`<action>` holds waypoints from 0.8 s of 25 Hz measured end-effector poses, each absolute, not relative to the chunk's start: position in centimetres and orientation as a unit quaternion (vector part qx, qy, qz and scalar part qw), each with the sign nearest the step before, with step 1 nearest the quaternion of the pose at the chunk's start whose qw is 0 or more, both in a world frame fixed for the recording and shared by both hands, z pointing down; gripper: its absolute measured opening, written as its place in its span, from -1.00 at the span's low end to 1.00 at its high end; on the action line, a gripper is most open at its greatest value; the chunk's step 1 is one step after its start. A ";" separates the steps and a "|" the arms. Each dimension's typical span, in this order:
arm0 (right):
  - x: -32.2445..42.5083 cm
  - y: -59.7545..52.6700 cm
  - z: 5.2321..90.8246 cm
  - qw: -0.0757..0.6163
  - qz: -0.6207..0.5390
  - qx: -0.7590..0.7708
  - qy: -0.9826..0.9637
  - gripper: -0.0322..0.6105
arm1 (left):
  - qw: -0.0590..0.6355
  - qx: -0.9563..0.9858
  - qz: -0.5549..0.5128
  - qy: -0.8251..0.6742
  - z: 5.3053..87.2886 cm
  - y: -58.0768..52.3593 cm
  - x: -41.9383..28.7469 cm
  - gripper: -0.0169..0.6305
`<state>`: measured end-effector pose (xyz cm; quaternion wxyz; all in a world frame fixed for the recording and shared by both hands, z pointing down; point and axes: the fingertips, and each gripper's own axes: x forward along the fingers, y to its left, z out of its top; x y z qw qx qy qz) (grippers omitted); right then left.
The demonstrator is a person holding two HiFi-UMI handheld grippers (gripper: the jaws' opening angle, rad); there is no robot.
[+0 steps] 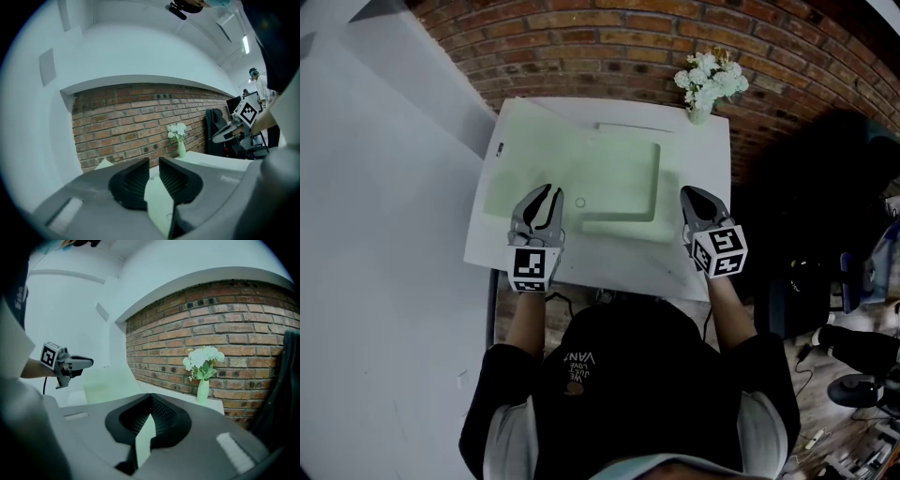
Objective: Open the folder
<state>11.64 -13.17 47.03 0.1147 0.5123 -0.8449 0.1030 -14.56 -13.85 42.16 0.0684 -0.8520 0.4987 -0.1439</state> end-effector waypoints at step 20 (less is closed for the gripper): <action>11.5 -9.0 47.3 0.099 0.118 0.569 -0.808 -0.90 | 0.057 -0.901 -0.124 0.412 43.6 -12.8 -10.8 -0.94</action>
